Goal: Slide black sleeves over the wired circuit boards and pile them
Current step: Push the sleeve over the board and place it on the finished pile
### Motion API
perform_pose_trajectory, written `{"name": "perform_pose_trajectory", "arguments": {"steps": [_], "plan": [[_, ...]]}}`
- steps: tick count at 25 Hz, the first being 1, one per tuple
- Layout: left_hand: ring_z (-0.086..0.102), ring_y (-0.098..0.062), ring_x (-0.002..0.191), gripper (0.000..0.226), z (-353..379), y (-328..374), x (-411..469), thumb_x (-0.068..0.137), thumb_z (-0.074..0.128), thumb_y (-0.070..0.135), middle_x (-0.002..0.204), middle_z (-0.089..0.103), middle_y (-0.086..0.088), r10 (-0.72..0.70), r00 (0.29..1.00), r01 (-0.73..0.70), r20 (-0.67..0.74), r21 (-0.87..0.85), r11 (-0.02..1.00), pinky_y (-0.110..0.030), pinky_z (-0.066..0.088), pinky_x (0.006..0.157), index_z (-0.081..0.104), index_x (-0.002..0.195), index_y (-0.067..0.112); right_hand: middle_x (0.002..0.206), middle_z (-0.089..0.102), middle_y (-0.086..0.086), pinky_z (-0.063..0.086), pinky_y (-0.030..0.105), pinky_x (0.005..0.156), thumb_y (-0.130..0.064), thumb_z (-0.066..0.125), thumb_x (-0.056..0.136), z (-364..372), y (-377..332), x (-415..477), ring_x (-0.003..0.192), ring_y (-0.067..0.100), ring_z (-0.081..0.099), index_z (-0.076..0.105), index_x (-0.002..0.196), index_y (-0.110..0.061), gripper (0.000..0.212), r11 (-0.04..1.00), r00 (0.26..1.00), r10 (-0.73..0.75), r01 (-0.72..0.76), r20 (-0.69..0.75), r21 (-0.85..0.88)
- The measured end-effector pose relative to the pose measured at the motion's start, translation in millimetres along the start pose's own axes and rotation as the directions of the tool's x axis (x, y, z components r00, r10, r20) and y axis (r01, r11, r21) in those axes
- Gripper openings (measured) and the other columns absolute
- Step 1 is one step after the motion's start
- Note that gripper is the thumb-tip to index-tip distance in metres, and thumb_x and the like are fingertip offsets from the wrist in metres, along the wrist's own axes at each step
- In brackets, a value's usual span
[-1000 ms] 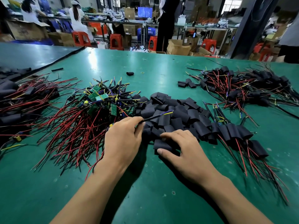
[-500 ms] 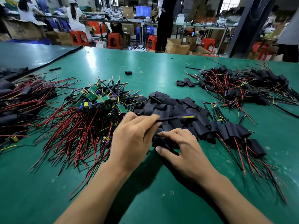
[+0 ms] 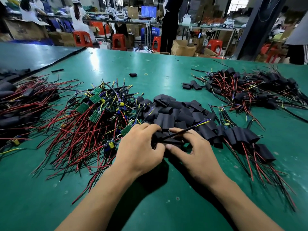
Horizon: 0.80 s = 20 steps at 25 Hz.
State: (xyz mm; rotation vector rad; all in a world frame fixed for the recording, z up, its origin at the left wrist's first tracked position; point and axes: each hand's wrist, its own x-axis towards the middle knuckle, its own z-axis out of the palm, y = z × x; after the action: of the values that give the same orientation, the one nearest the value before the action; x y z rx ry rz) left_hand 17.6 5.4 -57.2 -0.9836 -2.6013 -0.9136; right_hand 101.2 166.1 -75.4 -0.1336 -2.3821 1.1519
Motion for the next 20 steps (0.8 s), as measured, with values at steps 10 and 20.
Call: {"name": "perform_pose_trajectory", "arguments": {"steps": [10,20], "plan": [[0.057,-0.001,0.060,0.008,-3,-7,10,0.093,0.067,0.024,0.070,0.068,0.010,-0.195,0.953,0.096,-0.234,-0.377,0.921,-0.023,0.050,0.063,0.073,0.089,0.021,0.108,0.065,-0.013,0.041,0.010,0.091,-0.029,0.079,0.083,-5,5,2,0.105,-0.006,0.057,0.071,0.114,-0.024,0.032,0.995,0.997,0.053,-0.057,-0.055,-0.083],[0.073,-0.031,0.081,0.010,-13,3,19,0.096,0.057,0.010,0.095,0.074,-0.021,-0.411,0.877,0.266,0.251,-0.964,-0.021,-0.032,0.061,0.067,0.047,0.098,0.011,0.108,0.065,-0.015,0.045,0.016,0.091,-0.028,0.080,0.083,-5,1,1,0.104,-0.002,0.059,0.071,0.111,-0.026,0.029,0.996,0.995,0.078,-0.080,-0.059,-0.038]]}}
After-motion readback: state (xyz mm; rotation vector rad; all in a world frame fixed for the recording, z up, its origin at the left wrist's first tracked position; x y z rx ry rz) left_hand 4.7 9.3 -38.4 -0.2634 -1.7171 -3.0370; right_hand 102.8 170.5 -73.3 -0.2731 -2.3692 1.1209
